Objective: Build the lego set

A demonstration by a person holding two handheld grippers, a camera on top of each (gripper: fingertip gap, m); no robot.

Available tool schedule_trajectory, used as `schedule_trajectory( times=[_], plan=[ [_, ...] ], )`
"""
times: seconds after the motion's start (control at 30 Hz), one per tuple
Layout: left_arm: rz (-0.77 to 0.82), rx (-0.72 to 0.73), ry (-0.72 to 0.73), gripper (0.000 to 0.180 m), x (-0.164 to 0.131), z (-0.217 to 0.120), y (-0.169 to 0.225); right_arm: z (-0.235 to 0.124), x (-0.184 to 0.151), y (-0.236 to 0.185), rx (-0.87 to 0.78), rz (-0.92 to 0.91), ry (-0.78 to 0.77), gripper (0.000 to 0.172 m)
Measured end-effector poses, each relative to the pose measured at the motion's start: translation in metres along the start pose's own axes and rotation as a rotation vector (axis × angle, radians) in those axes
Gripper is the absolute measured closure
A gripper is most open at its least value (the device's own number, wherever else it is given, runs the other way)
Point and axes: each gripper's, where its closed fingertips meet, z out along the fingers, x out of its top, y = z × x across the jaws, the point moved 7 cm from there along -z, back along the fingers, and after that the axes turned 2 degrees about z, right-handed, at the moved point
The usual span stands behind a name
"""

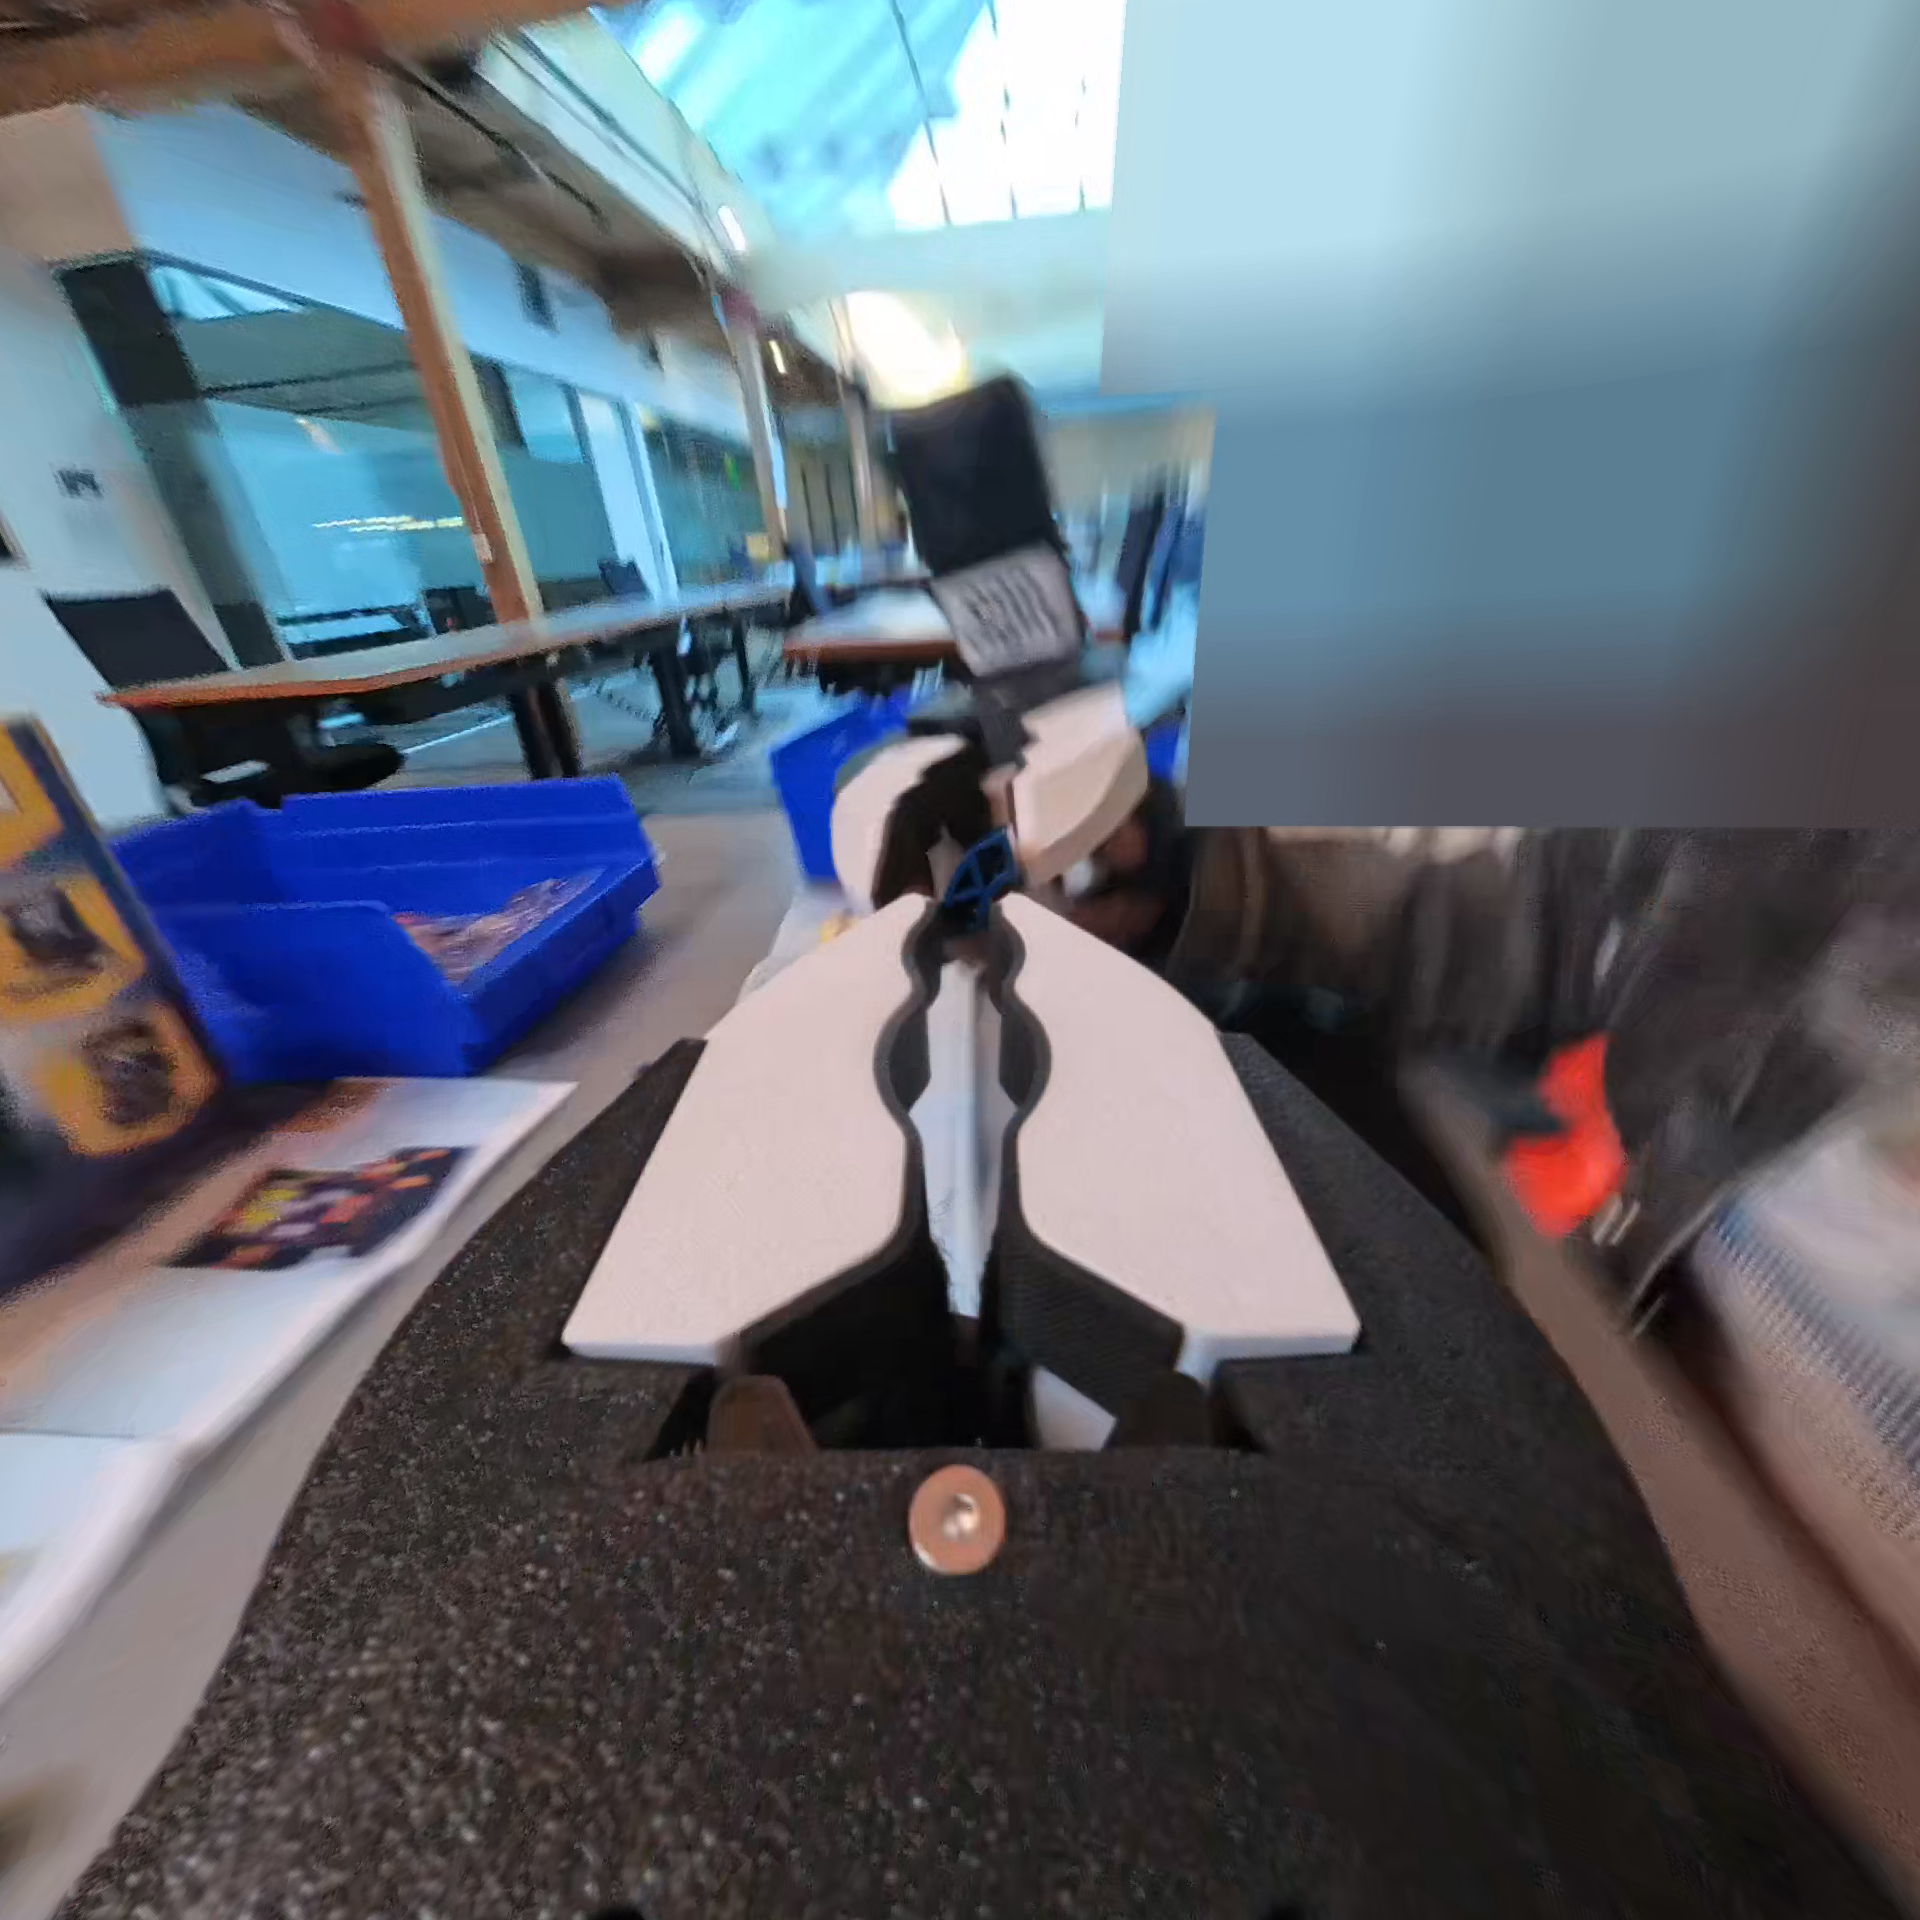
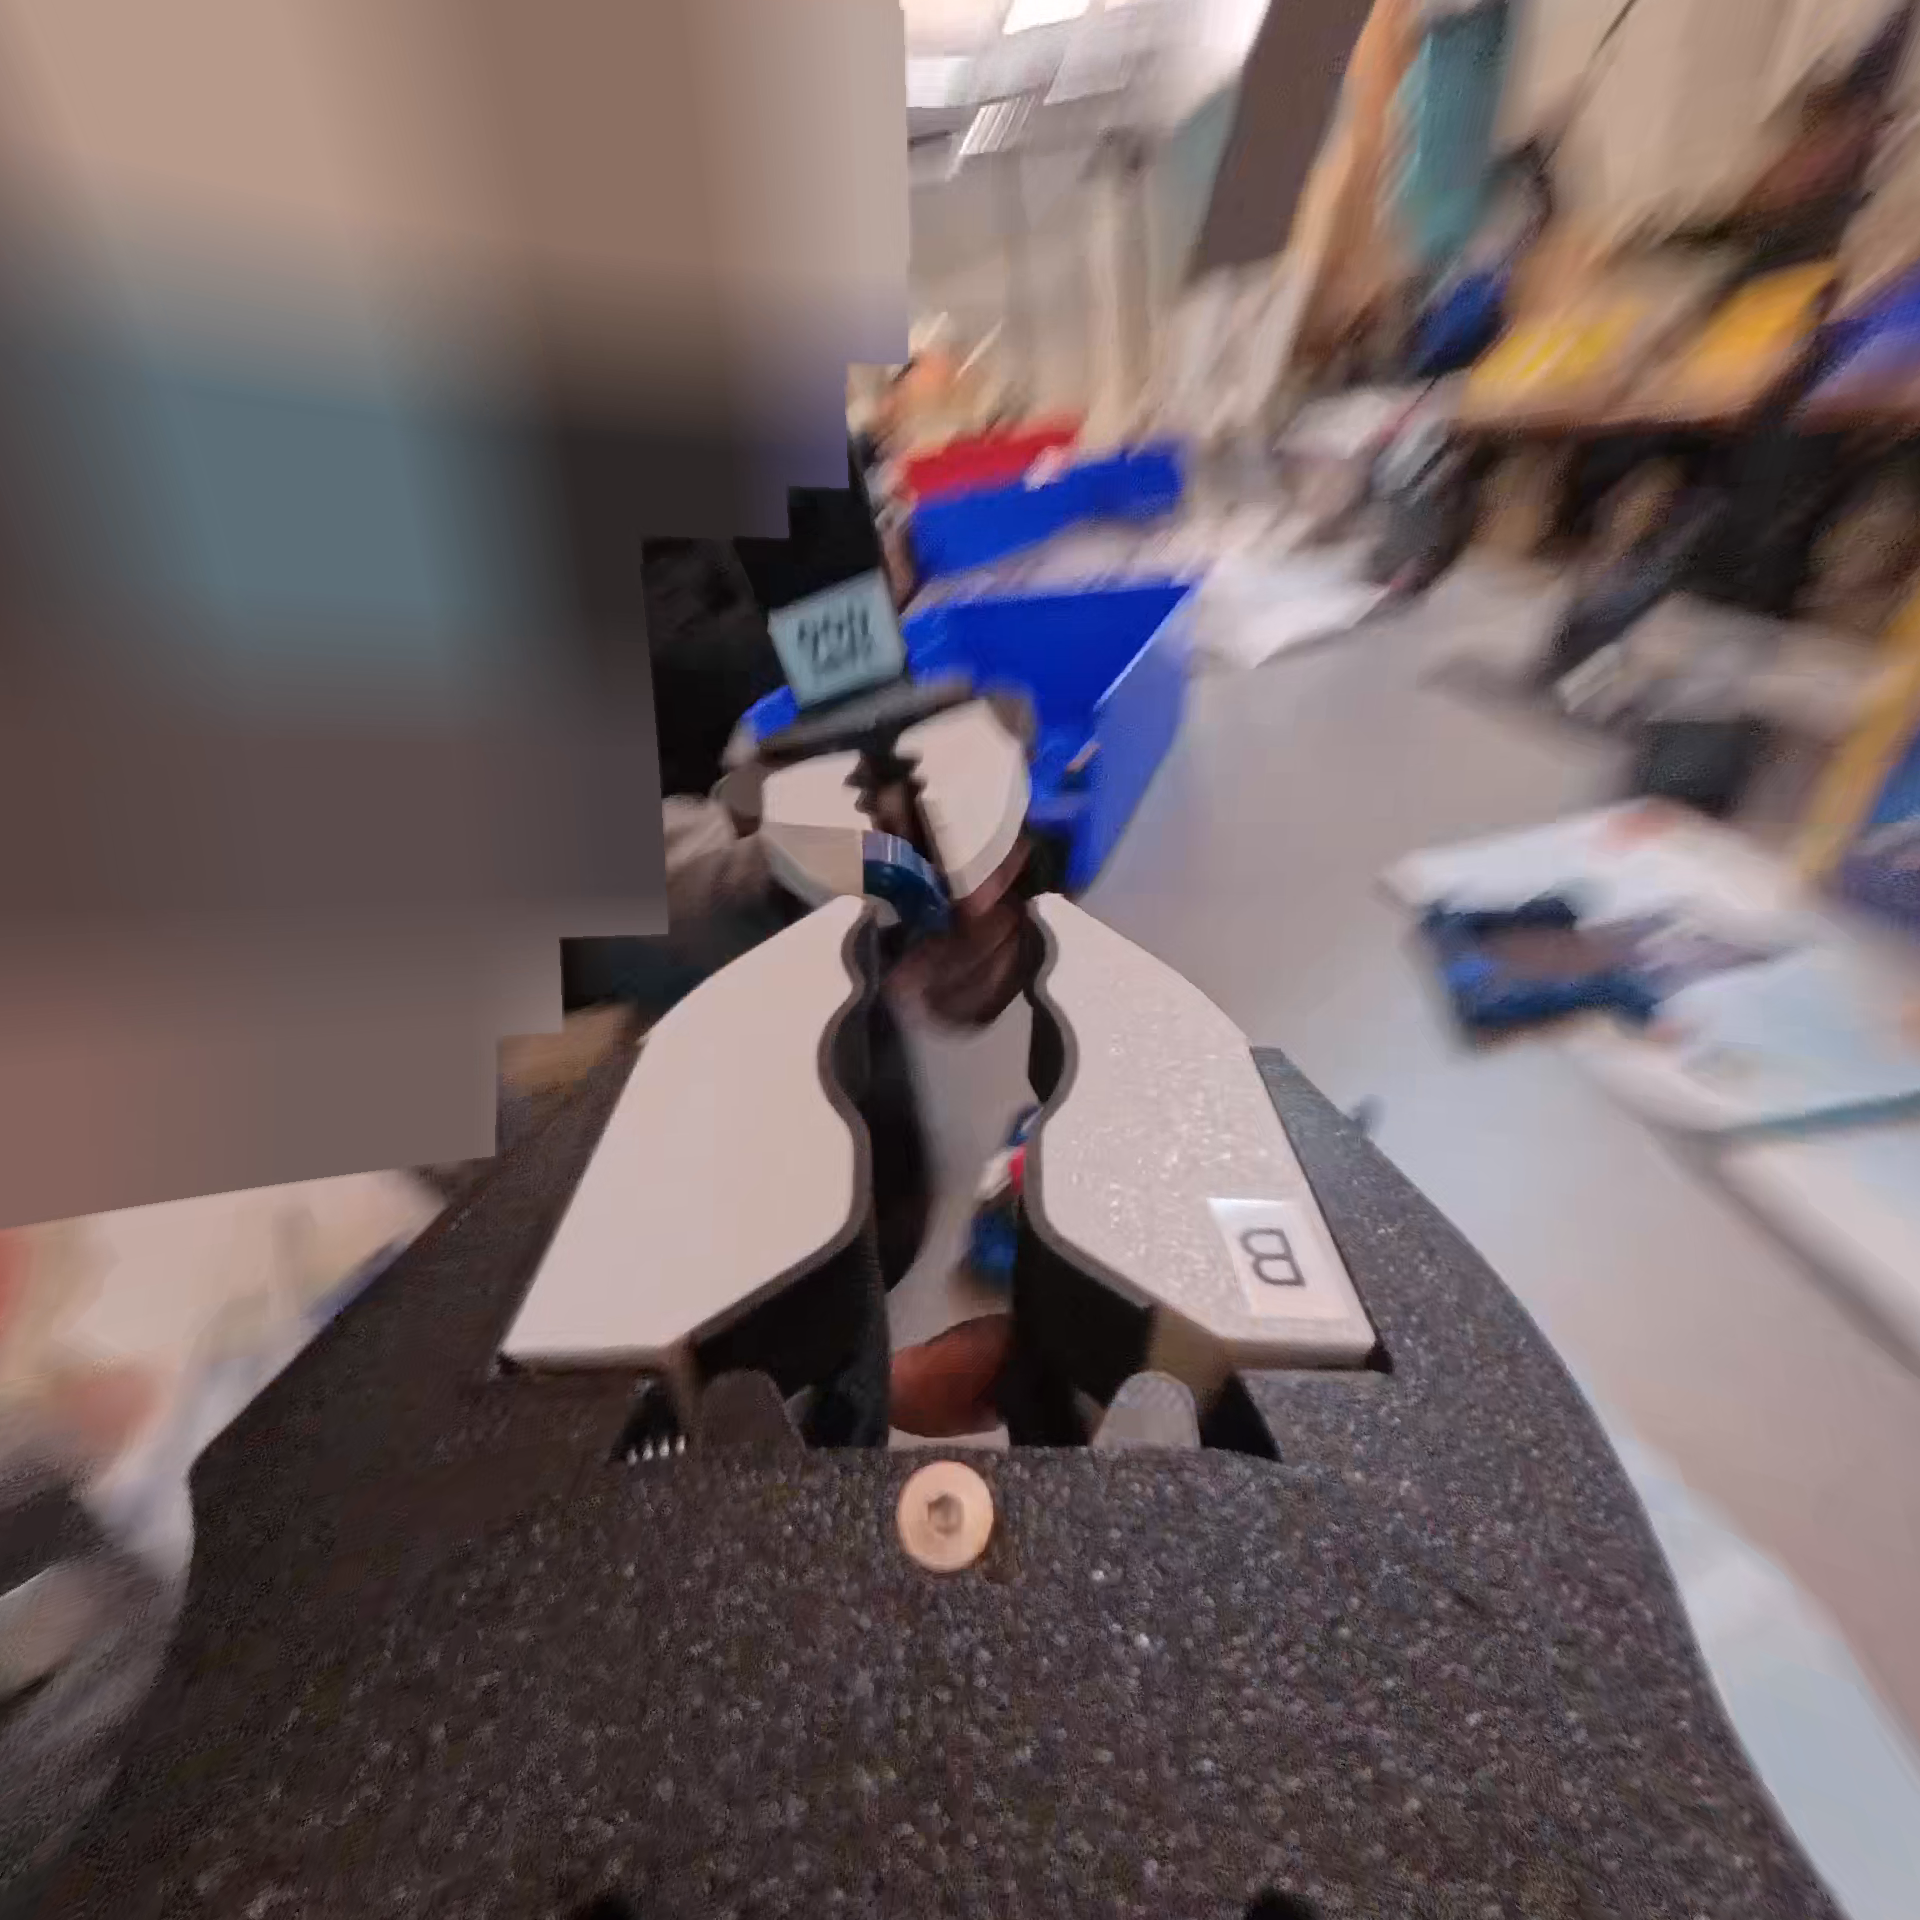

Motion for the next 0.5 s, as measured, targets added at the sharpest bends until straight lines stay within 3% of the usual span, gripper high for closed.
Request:
schedule_trajectory(
  times=[0.1,0.17,0.5],
  plan=[
    [-0.395,-0.049,0.242,0.173,0.003,-0.004,-0.009,0.005,0.011,-0.017,-0.135,-0.222,0.152,0.156],
    [-0.515,-0.068,0.297,0.173,0.000,-0.004,-0.011,0.013,0.011,-0.021,-0.192,-0.241,0.149,0.156],
    [-0.521,-0.127,0.265,0.173,0.000,-0.002,-0.007,0.019,0.009,-0.019,-0.211,-0.200,0.188,0.163]
  ],
)
